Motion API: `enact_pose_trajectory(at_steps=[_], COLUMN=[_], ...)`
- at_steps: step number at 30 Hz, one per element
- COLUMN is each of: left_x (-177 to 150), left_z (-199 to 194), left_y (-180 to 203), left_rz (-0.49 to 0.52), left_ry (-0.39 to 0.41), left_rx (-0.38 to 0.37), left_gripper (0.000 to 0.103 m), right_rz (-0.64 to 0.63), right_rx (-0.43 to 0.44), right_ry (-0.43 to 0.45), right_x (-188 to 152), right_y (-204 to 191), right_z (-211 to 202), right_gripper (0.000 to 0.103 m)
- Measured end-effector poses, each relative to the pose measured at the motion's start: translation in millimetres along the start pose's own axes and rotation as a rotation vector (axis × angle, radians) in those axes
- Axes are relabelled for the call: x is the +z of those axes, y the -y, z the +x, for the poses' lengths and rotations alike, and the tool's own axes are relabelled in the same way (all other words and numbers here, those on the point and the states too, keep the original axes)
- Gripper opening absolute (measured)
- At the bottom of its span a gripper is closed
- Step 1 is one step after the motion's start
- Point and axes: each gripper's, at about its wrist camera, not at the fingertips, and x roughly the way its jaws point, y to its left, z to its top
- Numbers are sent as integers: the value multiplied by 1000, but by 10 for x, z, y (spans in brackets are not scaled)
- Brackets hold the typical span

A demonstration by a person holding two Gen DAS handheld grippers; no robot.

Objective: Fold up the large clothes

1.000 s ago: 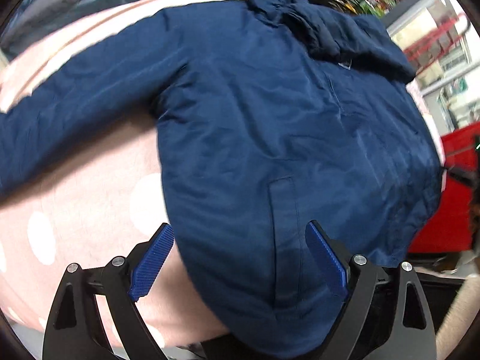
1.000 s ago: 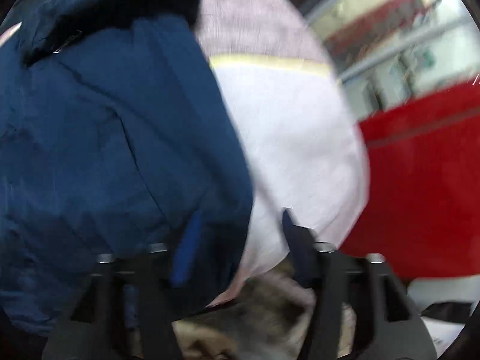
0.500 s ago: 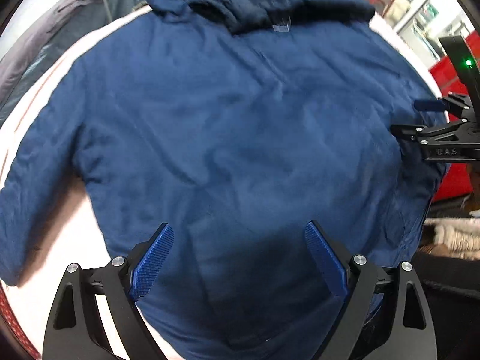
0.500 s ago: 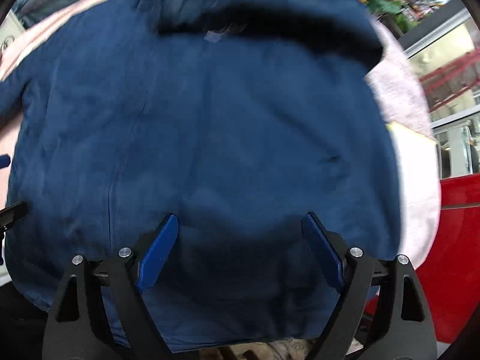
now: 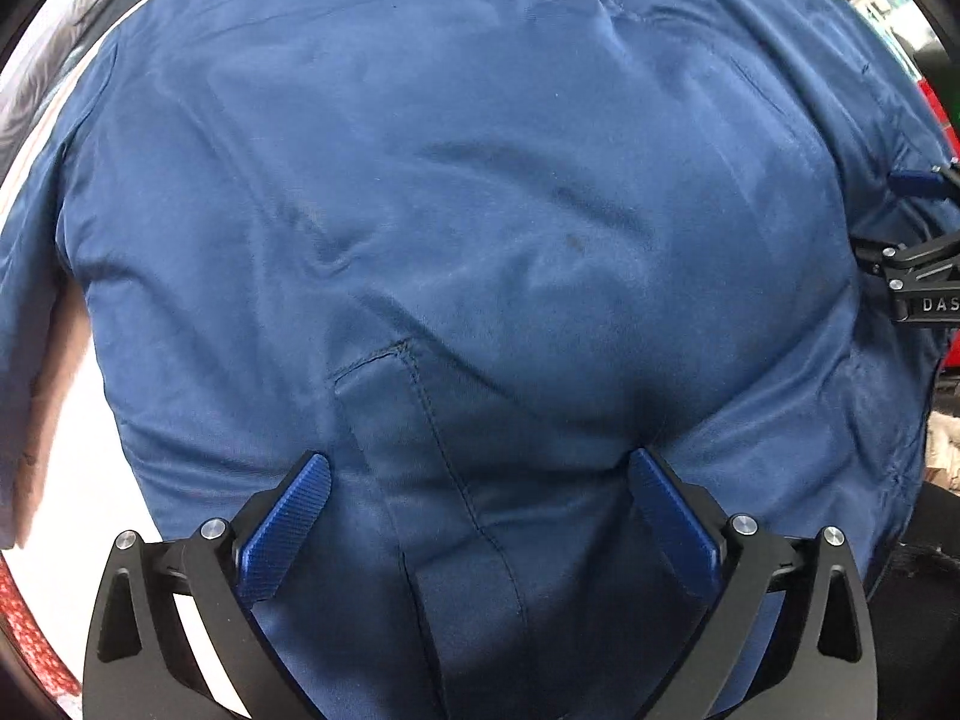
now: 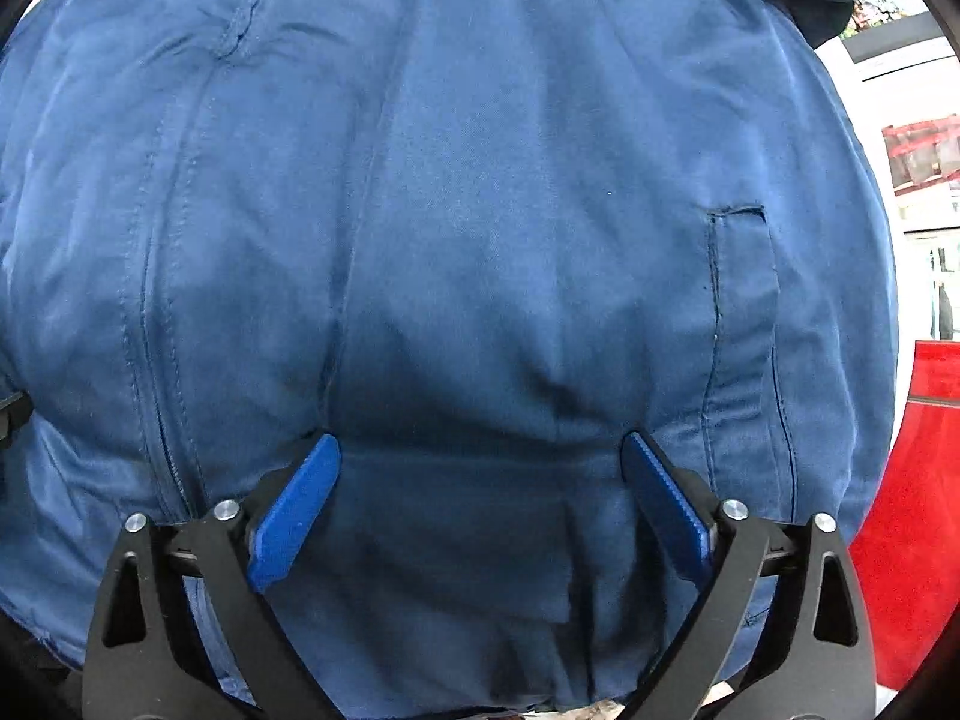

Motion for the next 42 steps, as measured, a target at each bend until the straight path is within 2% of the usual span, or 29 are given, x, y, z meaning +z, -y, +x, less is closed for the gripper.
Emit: enact_pose_trajectory(at_steps=[6,10,13,15,17,19,21,25,28,31,34,37,40,42], left_x=[65,59,-14,-53,-64,-69,-64,-90,-184,-331,-468,-552,-572,-579], left_z=[50,48,16,-22,-150,-278,-398,-474,-480,-490,-486,-487,-448,-420], left_y=[57,64,97,119,130,93,5,-219,-341,-456,-536,-589,-598,-568], left_rz=[4,13,15,17,15,-1,-48,-163,-221,-278,-343,-389,-403,-391], left_ry=[-3,-1,12,30,76,126,164,148,131,108,91,81,62,60], left_rx=[-9,2,11,32,69,90,97,120,132,146,147,134,129,131], left_gripper=[98,98,98,97,96,96,96,96,96,96,96,96,96,96], right_rz=[1,14,-13,-85,-150,-209,-261,-389,-433,-450,-448,-442,-438,-433], right_rx=[29,-16,-30,-53,-64,-59,-72,-145,-172,-205,-247,-278,-257,-233], right_ry=[-24,-25,100,227,306,344,369,413,450,464,477,469,472,473], right_x=[81,99,197,310,441,601,863,1403,1502,1815,1985,2244,2409,2501], right_y=[73,38,-137,-279,-422,-574,-737,-998,-1047,-1128,-1151,-1140,-1106,-1062], right_z=[64,-6,-367,-631,-781,-825,-853,-822,-801,-729,-707,-596,-524,-509], right_gripper=[97,97,97,97,97,97,97,97,97,97,96,92,87,73])
